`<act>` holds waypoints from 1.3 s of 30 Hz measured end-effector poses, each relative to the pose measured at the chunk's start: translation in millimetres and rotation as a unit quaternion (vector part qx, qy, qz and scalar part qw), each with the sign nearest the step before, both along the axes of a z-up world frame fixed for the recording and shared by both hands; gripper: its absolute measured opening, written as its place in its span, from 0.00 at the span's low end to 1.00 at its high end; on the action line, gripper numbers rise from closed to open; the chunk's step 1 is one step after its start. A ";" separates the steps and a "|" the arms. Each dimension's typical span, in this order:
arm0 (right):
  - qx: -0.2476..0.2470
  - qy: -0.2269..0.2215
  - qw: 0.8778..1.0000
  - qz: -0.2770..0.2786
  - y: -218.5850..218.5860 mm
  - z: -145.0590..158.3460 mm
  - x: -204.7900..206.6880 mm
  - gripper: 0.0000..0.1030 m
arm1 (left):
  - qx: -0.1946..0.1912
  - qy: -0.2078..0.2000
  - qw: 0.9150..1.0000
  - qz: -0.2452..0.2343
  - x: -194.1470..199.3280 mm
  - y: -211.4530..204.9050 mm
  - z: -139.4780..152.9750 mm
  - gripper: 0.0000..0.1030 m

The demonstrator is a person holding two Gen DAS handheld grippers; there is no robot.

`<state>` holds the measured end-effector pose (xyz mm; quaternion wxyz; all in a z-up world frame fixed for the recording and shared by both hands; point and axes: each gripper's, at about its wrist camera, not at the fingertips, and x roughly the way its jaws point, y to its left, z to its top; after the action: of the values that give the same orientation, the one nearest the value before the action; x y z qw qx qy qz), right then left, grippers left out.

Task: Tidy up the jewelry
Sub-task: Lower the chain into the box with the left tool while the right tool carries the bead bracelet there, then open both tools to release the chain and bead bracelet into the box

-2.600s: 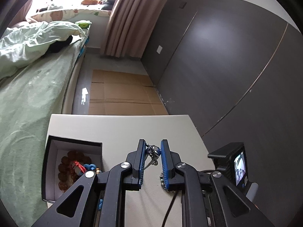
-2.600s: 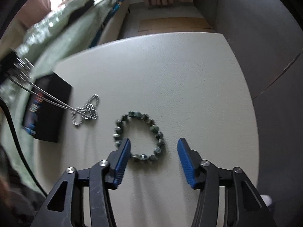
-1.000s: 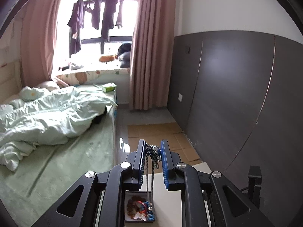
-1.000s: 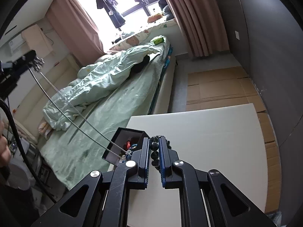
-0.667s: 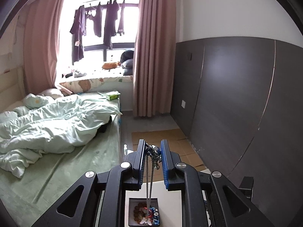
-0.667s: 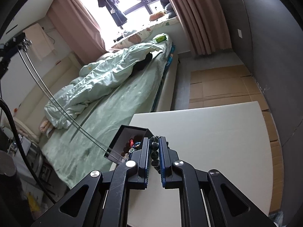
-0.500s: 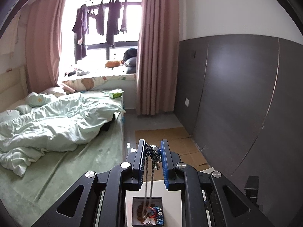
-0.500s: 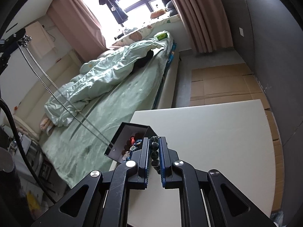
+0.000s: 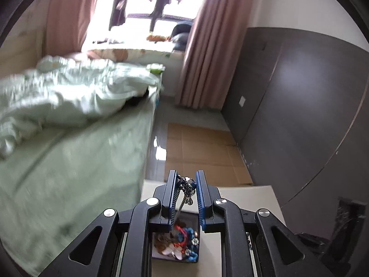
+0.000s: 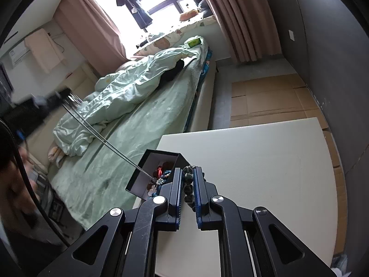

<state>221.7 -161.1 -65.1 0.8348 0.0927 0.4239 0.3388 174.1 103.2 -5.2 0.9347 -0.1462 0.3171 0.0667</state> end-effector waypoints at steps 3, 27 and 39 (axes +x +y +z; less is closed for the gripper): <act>-0.001 0.002 1.000 -0.002 1.7 -1.6 1.3 0.10 | -0.034 0.019 0.999 0.014 5.3 5.1 -30.7 0.16; 0.068 -0.011 0.997 0.032 67.3 -5.1 -16.6 0.10 | -0.145 0.043 0.988 -0.016 -8.3 37.5 -77.1 0.62; 0.109 0.042 0.991 0.064 114.9 -28.9 -0.5 0.25 | -0.182 0.033 0.983 0.019 -18.3 70.0 -79.1 0.62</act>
<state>221.2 -46.3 -93.9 0.7778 0.1703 0.4241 0.4315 155.7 173.2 -84.2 0.8801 -0.3171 0.3522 0.0302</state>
